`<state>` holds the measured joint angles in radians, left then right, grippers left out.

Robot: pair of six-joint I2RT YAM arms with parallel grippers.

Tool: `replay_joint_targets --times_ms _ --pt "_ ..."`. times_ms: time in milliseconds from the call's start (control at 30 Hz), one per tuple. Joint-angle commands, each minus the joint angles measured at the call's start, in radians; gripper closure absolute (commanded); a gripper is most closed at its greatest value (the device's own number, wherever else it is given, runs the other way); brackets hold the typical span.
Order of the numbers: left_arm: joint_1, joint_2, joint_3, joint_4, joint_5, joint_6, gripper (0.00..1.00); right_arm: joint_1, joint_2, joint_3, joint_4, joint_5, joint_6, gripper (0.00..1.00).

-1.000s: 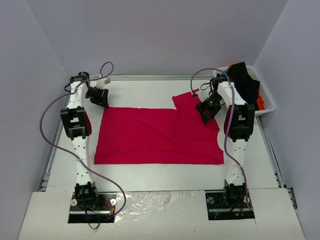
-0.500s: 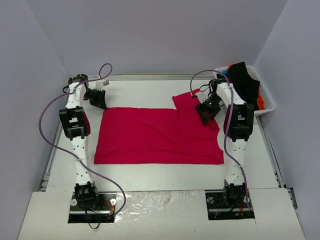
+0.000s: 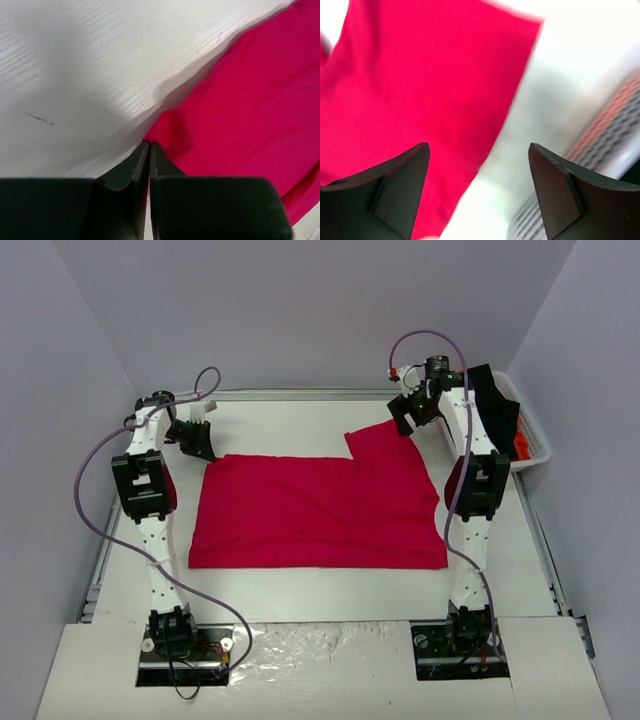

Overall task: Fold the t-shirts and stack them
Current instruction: Grap the side of the flattened tshirt furthest away from the robot with both arms

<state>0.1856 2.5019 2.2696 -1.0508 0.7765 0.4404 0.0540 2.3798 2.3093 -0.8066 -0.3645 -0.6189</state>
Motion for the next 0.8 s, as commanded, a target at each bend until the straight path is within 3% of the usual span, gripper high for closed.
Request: replay_joint_targets --times_ms 0,300,400,567,767 --pt "0.008 -0.135 -0.022 0.064 -0.017 -0.048 0.98 0.003 0.099 0.105 0.114 0.008 0.083 0.24" --pt "0.002 -0.215 -0.124 0.138 -0.083 -0.086 0.98 0.001 0.220 0.138 0.461 0.033 0.206 0.22" --pt "-0.008 -0.218 -0.125 0.132 -0.114 -0.072 0.98 0.003 0.232 0.128 0.567 0.044 0.240 0.16" --pt "-0.014 -0.219 -0.131 0.117 -0.128 -0.062 0.98 -0.002 0.305 0.214 0.604 0.036 0.320 0.15" --pt "-0.021 -0.221 -0.159 0.123 -0.143 -0.049 0.98 -0.005 0.344 0.187 0.600 -0.059 0.404 0.22"
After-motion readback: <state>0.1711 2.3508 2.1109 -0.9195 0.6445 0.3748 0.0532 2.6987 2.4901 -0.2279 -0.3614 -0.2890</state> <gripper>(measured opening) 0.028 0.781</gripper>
